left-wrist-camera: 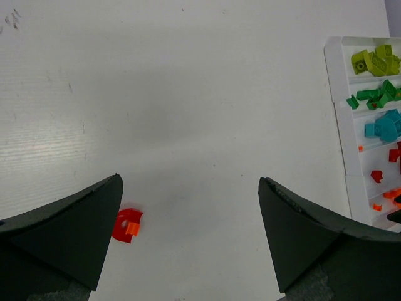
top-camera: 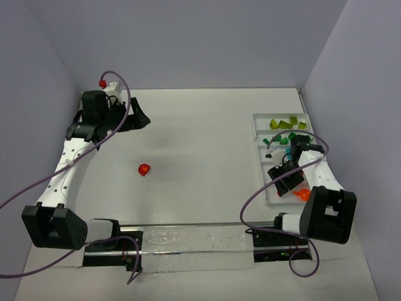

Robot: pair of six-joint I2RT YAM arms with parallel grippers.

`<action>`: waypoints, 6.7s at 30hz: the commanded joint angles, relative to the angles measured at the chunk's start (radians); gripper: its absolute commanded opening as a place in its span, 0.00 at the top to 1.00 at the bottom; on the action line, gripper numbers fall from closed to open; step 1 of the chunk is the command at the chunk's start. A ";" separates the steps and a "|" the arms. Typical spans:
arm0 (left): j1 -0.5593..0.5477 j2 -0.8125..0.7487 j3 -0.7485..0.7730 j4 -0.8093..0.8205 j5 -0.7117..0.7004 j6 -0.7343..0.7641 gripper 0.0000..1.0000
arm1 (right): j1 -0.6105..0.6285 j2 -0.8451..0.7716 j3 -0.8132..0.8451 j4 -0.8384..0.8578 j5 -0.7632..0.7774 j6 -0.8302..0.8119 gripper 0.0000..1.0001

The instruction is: Sort the legos into containers by color

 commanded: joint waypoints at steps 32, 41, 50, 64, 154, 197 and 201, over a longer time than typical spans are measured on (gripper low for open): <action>-0.054 0.174 -0.196 -0.243 0.021 0.650 0.45 | 0.289 0.072 0.527 -0.066 -0.228 0.283 0.00; -0.103 0.246 -0.233 -0.165 -0.049 0.534 0.50 | 0.294 0.074 0.526 -0.050 -0.231 0.298 0.00; -0.110 0.294 -0.225 -0.115 -0.118 0.482 0.51 | 0.294 0.067 0.500 -0.041 -0.234 0.300 0.00; -0.136 0.339 -0.221 -0.101 -0.141 0.477 0.53 | 0.293 0.068 0.480 -0.025 -0.235 0.299 0.00; -0.221 0.033 -0.116 0.498 0.340 -0.722 1.00 | 0.900 0.381 0.847 0.651 -0.203 1.045 0.46; -0.340 0.139 0.107 0.026 0.061 0.082 1.00 | 0.322 0.018 0.413 0.261 -0.180 0.612 1.00; -0.377 0.188 0.162 -0.038 0.047 0.173 1.00 | 0.132 0.012 0.364 0.068 -0.184 0.380 1.00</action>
